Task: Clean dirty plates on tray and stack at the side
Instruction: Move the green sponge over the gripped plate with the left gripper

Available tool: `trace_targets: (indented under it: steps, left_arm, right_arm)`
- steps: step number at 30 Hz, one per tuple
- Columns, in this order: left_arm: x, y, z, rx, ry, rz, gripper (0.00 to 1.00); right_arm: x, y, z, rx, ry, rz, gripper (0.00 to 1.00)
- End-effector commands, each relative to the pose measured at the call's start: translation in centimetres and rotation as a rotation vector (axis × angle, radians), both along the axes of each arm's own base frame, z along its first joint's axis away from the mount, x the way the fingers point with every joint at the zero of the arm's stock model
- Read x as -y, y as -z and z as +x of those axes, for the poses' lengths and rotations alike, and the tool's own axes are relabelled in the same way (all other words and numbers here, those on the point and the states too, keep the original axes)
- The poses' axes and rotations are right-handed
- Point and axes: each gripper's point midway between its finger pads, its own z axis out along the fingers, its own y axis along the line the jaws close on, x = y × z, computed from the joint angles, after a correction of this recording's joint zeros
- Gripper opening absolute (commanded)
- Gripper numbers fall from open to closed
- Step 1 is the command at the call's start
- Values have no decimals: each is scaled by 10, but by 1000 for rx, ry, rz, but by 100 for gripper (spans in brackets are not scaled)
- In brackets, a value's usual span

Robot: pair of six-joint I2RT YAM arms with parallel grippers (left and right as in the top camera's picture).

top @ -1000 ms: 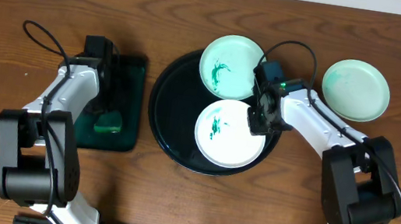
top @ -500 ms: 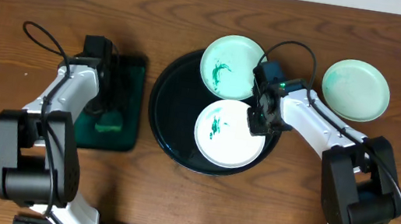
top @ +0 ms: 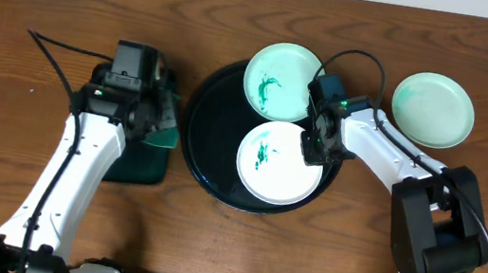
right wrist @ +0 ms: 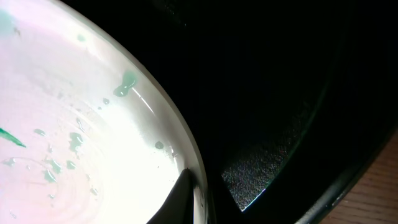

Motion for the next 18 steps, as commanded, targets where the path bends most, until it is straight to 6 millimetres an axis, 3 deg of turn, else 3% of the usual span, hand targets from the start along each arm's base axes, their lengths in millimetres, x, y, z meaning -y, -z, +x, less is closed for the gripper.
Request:
trace_targets:
  steps: [1, 9, 18]
  left_arm:
    - [41, -2, -1, -8, 105, -156, 7]
    - [109, 4, 5, 0, 285, -310, 7]
    - [167, 37, -7, -70, 401, -322, 7]
  right_arm:
    - [-11, 20, -17, -72, -26, 26, 1]
    - [-19, 20, -18, -79, -30, 66, 1]
    - [-44, 19, -25, -65, -89, 91, 1]
